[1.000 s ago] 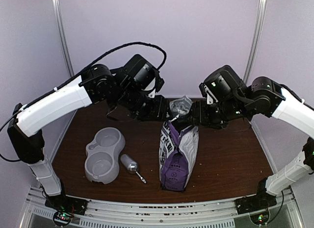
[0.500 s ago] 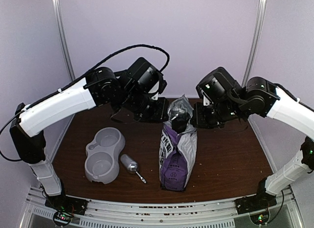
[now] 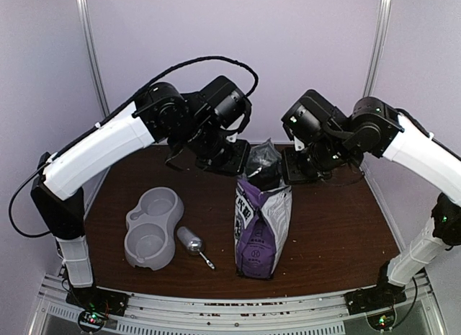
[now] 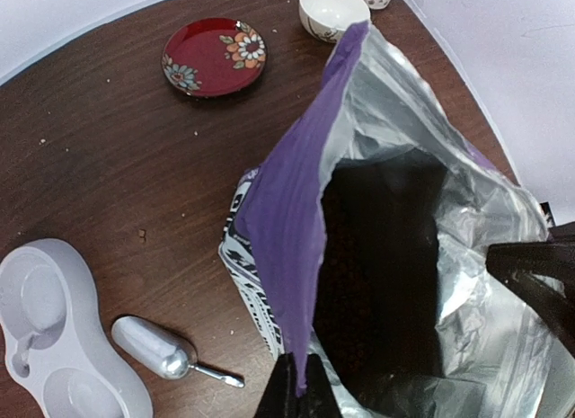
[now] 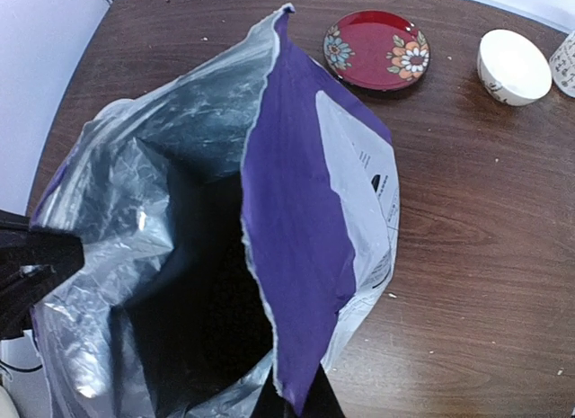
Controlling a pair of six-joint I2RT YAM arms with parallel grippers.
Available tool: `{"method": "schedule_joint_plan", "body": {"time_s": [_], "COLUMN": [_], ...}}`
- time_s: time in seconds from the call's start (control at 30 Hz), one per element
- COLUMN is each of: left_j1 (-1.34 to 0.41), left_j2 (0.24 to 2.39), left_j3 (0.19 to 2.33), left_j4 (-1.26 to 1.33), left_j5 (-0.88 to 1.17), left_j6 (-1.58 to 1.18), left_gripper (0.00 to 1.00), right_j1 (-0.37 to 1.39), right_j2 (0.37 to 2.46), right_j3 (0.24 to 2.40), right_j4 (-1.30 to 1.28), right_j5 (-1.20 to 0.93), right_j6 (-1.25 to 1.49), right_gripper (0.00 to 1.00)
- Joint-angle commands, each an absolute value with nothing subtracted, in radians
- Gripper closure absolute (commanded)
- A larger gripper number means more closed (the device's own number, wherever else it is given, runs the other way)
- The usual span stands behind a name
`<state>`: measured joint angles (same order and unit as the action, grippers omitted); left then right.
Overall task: Serve the pet food
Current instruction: Adjust the pet food bag at the center of the board.
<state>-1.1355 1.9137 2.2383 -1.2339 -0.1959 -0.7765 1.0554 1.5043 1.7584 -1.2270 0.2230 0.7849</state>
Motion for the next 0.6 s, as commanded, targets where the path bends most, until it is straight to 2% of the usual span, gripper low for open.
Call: {"method": "schedule_joint_plan", "body": {"time_s": [0.0,0.1,0.23,0.57], "left_j1": [-1.122,-1.121,-1.115,-1.101], "left_j2": [1.952,1.992,2.001,1.973], "left_j3": [2.412,2.486,2.483,2.473], "left_j4": [-1.41,-1.503,-1.551,-1.608], "left_j5": [-0.315,-0.339,-0.335,-0.339], "left_j6": [-0.674,-0.641,-0.619,-0.609], "left_gripper": [1.0,1.0,1.0,1.0], "right_j1": [1.043,1.036,1.032,1.026], "right_j2": [1.505,1.543,1.571,1.548], "right_j3": [1.907,1.965,1.991,1.922], "right_j4": [-1.379,-1.459,-1.492,-1.483], "right_j5": [0.383,0.413,0.423,0.424], "right_j6": [0.704,0.679,0.655,0.675], "right_gripper": [1.0,1.0,1.0,1.0]}}
